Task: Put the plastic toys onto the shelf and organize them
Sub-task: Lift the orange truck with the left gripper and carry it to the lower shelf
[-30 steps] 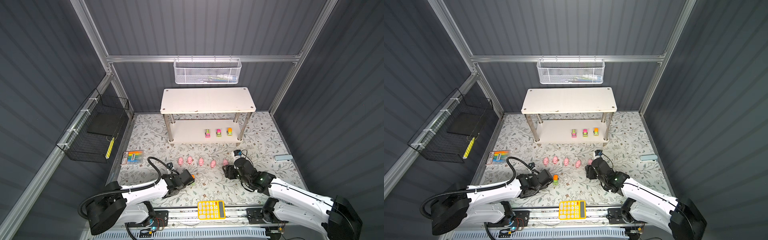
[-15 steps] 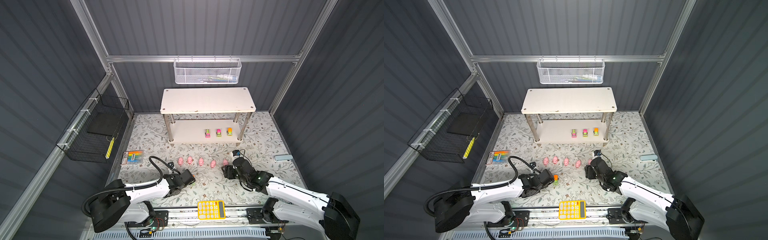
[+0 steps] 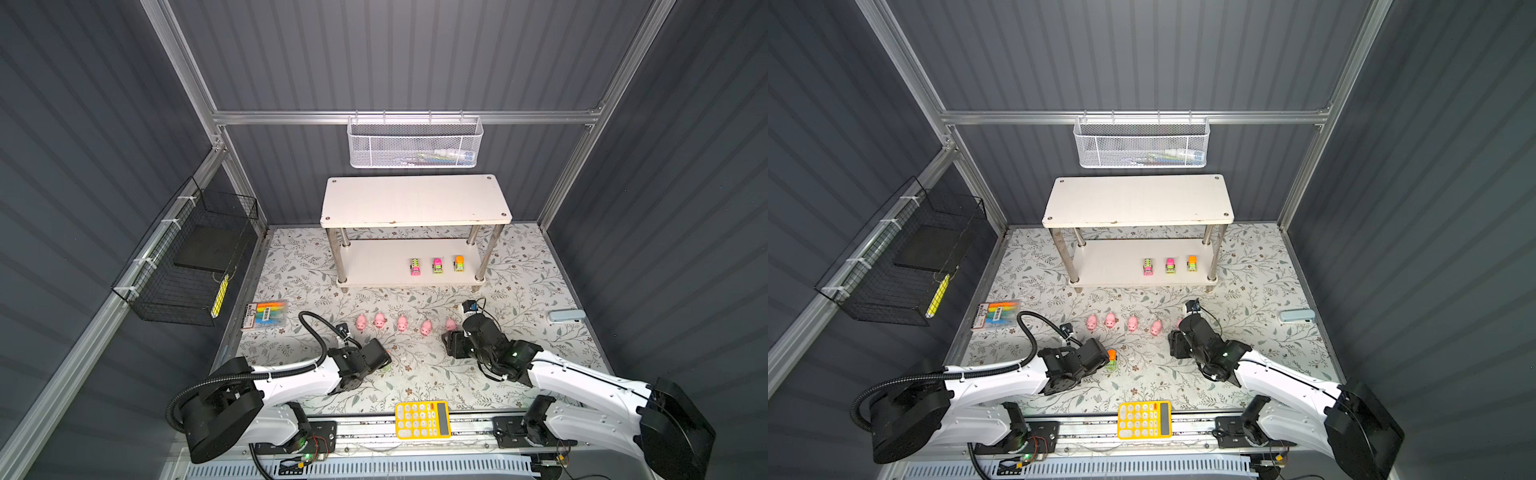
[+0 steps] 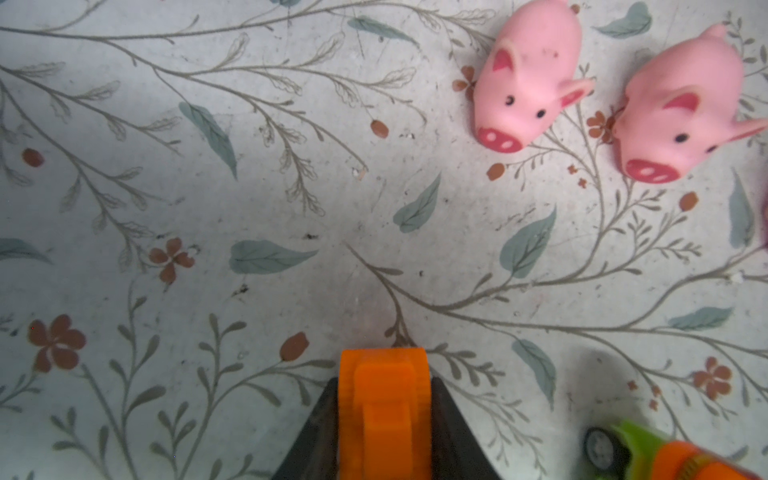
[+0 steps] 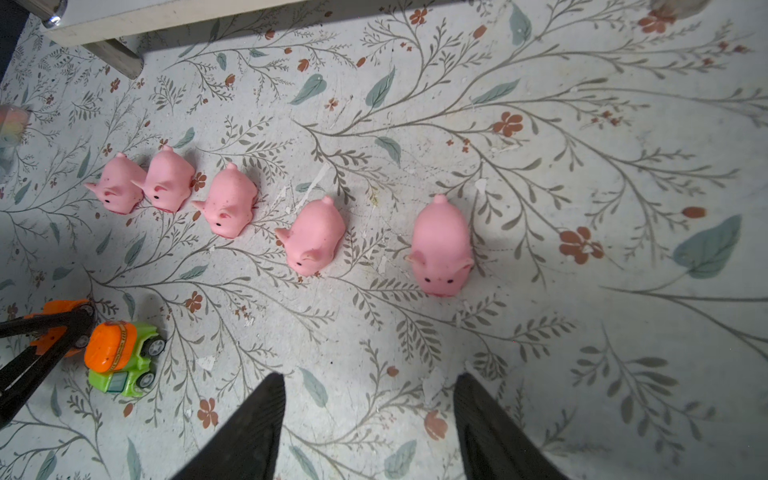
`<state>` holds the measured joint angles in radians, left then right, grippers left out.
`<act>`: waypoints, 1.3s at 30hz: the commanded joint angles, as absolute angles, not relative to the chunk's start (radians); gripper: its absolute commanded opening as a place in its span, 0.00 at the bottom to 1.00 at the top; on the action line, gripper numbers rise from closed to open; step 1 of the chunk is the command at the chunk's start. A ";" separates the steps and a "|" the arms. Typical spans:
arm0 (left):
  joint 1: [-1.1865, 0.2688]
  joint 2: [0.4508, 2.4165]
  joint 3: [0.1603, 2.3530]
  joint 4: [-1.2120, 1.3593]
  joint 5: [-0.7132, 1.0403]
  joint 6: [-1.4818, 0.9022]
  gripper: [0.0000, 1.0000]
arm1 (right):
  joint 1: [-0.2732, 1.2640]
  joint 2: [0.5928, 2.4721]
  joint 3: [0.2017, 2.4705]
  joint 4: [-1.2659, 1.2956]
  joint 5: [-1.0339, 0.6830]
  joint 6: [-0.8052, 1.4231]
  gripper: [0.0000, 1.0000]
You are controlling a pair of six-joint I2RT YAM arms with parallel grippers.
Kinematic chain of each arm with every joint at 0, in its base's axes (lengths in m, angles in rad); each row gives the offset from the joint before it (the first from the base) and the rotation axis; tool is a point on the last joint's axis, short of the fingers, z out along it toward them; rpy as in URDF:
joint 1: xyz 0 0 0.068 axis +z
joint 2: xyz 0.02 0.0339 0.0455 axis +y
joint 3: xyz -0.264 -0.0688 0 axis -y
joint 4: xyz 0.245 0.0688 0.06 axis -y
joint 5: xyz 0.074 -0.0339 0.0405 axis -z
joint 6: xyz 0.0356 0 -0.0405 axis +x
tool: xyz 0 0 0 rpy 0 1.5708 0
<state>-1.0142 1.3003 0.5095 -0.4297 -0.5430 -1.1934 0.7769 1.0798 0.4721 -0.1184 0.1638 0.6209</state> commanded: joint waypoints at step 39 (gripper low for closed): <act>-0.813 1.594 1.278 -0.725 -0.297 -0.574 0.32 | 0.764 1.001 0.479 -0.153 0.181 0.616 0.67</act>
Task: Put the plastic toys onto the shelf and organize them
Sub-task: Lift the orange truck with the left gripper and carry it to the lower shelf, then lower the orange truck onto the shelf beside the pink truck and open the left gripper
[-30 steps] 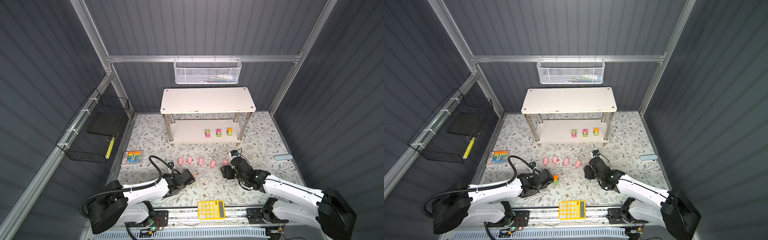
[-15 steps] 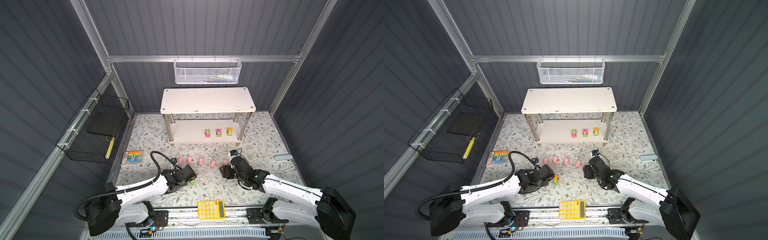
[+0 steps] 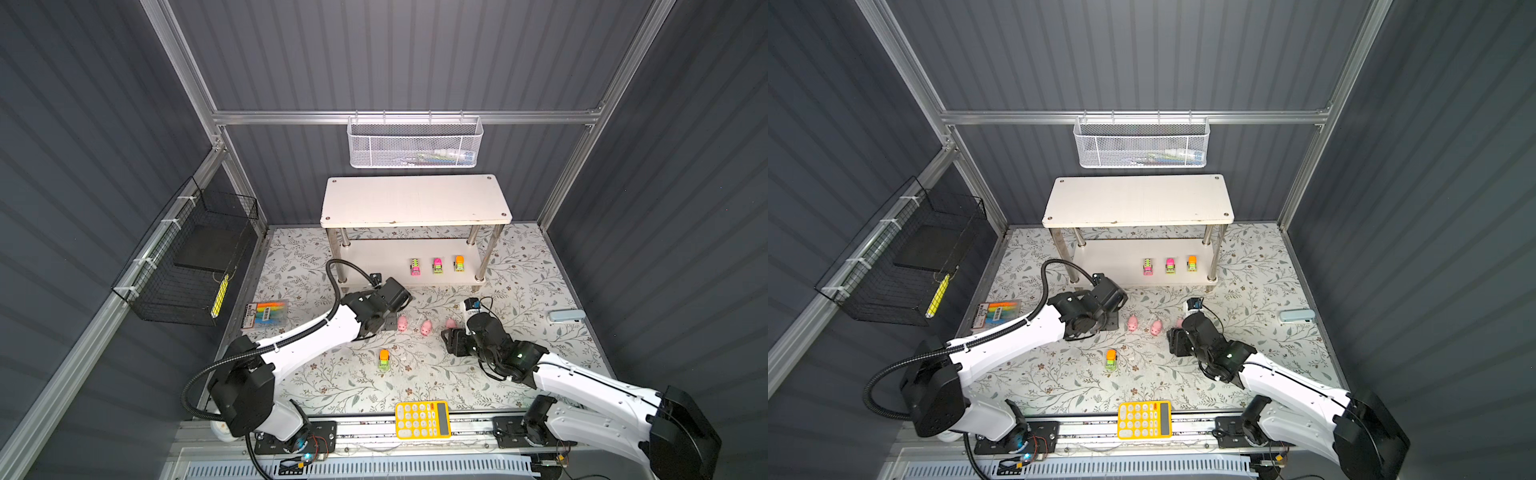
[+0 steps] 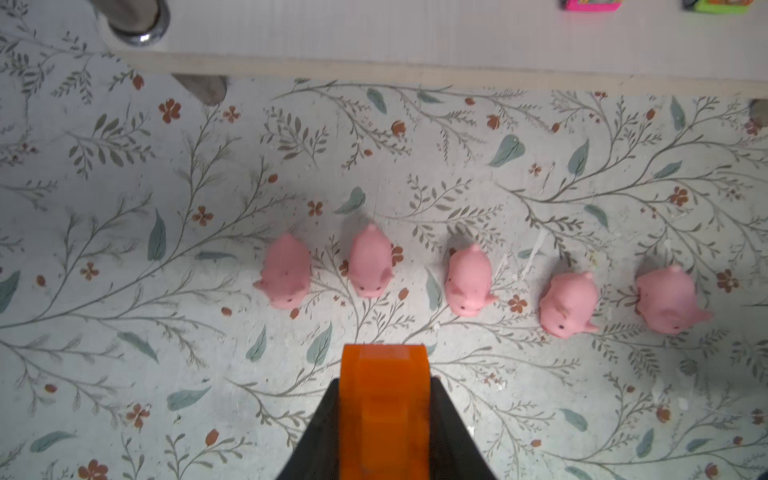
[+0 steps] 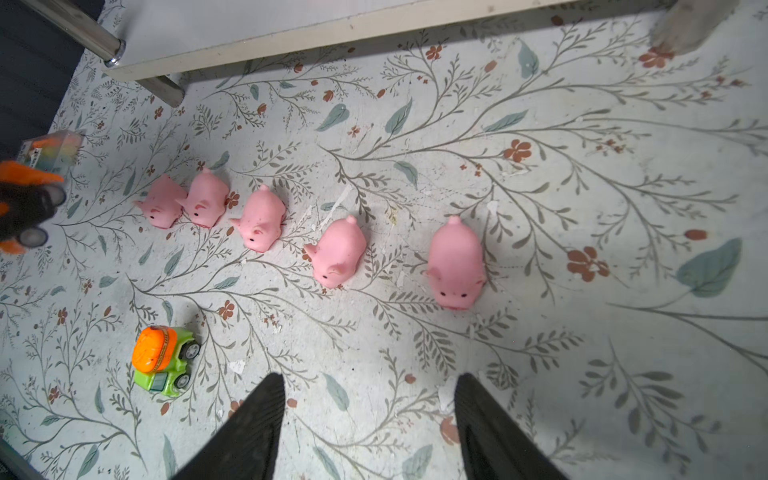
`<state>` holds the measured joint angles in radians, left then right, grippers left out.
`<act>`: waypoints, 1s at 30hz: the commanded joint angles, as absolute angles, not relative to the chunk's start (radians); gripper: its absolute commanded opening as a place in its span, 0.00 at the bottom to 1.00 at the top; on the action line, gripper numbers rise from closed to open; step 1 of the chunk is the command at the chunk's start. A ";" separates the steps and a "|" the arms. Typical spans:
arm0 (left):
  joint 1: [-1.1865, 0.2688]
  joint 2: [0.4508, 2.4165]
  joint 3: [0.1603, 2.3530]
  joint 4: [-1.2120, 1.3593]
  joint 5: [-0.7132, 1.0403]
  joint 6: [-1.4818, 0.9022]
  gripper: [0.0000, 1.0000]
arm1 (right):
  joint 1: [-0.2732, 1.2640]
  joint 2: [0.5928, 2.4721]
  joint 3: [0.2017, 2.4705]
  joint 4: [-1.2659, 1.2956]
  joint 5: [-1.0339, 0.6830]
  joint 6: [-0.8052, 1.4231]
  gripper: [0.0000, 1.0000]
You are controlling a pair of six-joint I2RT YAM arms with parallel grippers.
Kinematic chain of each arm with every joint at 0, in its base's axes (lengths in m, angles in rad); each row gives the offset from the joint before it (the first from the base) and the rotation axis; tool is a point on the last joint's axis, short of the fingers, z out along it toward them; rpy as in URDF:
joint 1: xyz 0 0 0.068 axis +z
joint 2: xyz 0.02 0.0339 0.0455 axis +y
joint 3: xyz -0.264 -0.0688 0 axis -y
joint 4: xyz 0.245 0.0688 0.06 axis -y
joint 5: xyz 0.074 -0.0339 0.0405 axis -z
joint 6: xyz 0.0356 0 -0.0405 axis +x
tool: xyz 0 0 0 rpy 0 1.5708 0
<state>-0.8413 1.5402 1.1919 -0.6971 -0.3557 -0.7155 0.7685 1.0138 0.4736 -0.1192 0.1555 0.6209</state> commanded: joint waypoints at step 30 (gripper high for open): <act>-0.720 1.980 1.566 -0.449 -0.474 -0.443 0.33 | 0.755 0.943 0.493 -0.235 0.206 0.612 0.67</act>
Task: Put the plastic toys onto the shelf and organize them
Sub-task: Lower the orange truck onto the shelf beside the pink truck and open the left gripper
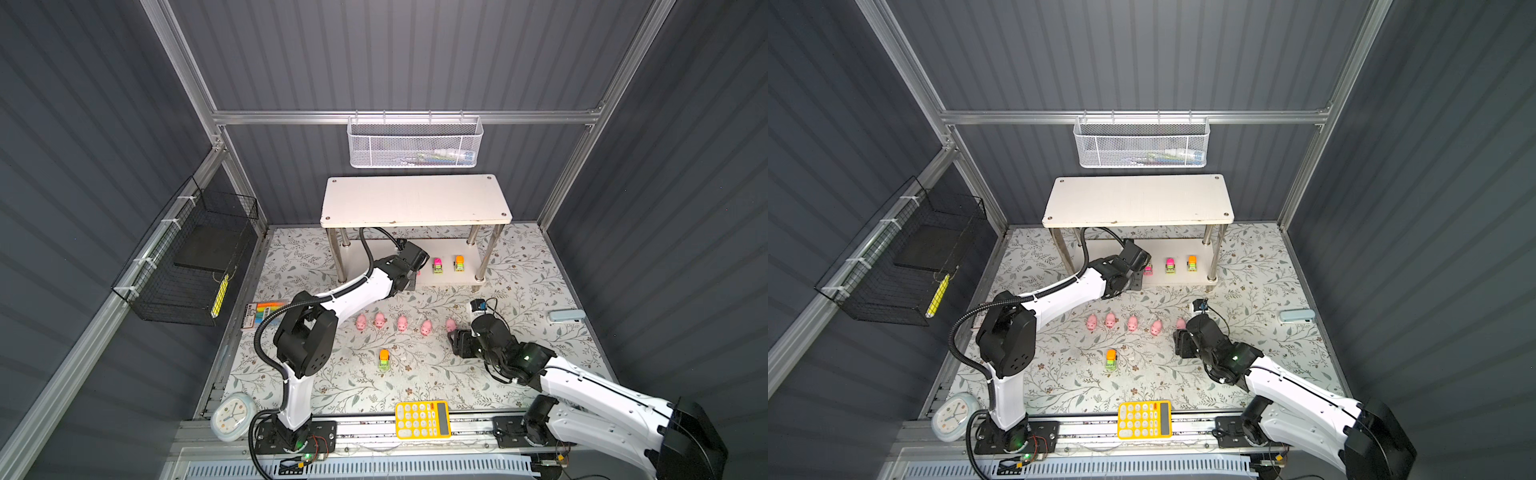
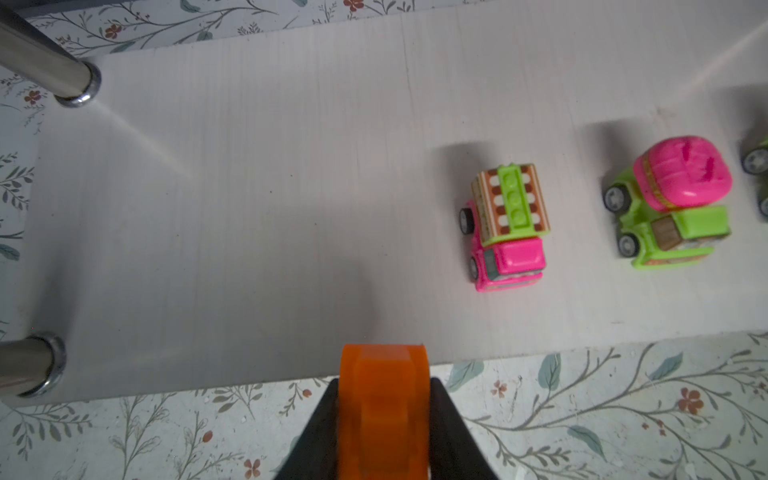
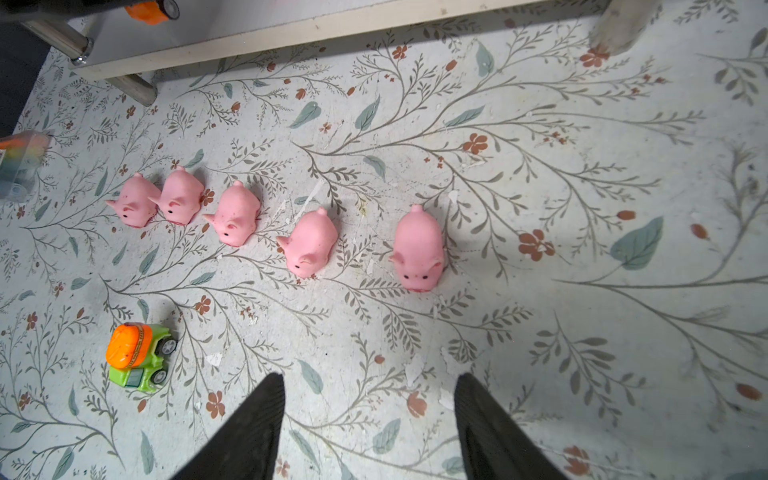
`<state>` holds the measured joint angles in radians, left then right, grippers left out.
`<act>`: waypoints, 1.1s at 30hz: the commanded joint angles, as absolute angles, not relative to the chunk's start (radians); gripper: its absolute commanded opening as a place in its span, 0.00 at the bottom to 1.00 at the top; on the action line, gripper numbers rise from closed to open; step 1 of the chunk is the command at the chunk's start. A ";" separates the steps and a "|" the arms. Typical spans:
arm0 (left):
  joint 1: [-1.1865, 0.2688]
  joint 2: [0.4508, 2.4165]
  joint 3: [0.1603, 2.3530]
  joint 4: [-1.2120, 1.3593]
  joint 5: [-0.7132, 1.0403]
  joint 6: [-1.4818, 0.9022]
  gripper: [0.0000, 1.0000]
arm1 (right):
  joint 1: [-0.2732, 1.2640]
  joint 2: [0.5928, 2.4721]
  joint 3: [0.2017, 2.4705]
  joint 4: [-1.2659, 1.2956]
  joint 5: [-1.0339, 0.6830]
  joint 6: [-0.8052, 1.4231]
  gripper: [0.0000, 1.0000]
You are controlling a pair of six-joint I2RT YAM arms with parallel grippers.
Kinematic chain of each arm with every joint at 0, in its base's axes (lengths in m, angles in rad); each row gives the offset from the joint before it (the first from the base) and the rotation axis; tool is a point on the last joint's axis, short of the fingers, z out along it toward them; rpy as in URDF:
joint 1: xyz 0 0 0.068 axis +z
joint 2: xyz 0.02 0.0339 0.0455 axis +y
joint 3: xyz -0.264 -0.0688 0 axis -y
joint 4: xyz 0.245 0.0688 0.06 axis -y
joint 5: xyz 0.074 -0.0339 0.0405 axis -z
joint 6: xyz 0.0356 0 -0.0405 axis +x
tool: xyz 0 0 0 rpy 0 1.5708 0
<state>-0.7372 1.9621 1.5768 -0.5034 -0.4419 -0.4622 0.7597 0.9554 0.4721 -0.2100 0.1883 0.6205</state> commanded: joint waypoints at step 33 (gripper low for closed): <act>-0.637 2.115 1.612 -0.321 -0.356 -0.458 0.33 | 0.754 0.931 0.511 -0.270 0.224 0.626 0.67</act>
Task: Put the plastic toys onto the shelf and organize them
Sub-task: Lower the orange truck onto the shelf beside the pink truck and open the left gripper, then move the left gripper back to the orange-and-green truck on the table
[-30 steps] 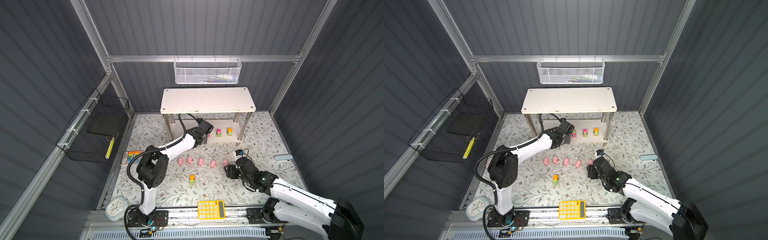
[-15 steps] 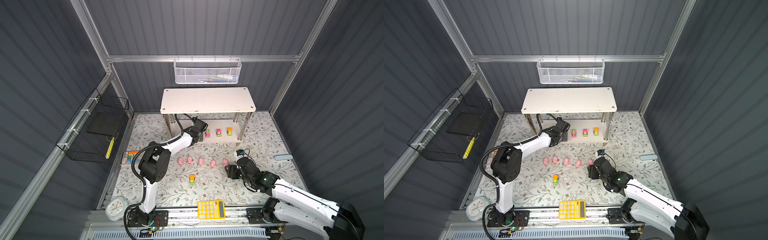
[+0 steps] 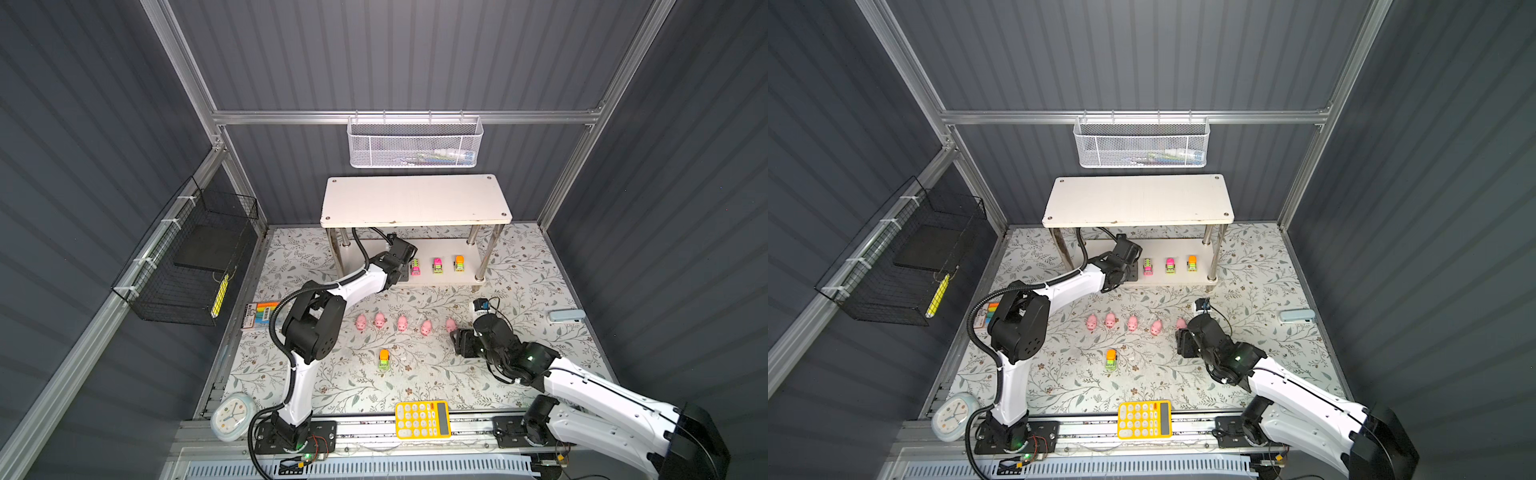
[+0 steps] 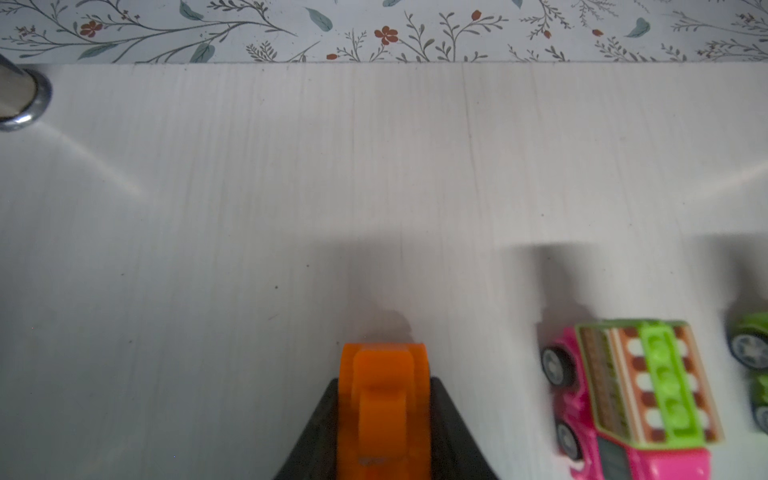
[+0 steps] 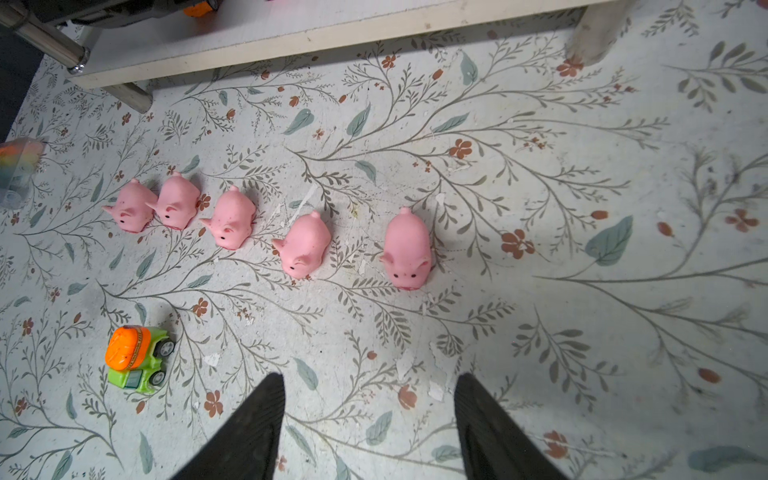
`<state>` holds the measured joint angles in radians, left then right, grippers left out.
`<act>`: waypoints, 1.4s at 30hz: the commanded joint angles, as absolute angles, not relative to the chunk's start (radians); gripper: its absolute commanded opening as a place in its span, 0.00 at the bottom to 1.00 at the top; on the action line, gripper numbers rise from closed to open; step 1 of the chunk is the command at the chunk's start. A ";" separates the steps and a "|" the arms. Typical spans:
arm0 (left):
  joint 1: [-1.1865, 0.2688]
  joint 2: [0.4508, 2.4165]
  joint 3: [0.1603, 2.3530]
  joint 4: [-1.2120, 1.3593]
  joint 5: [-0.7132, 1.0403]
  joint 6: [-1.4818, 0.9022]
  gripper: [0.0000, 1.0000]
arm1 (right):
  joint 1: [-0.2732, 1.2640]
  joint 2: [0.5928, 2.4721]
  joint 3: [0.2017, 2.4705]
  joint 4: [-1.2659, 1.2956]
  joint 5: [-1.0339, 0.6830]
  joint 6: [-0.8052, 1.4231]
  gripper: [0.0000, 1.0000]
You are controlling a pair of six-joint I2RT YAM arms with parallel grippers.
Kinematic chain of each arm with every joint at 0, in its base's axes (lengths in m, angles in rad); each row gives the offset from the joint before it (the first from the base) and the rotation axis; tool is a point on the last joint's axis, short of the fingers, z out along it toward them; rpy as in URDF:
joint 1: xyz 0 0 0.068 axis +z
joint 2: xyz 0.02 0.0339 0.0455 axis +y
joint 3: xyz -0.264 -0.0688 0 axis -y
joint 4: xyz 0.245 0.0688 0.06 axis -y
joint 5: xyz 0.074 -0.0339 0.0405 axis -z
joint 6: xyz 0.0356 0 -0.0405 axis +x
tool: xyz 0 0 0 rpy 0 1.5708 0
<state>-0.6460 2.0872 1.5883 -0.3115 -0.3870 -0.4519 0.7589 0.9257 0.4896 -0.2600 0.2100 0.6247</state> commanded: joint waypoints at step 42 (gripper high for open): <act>-0.639 1.776 1.322 -0.257 -0.330 -0.537 0.80 | 0.753 0.962 0.512 -0.237 0.208 0.625 0.67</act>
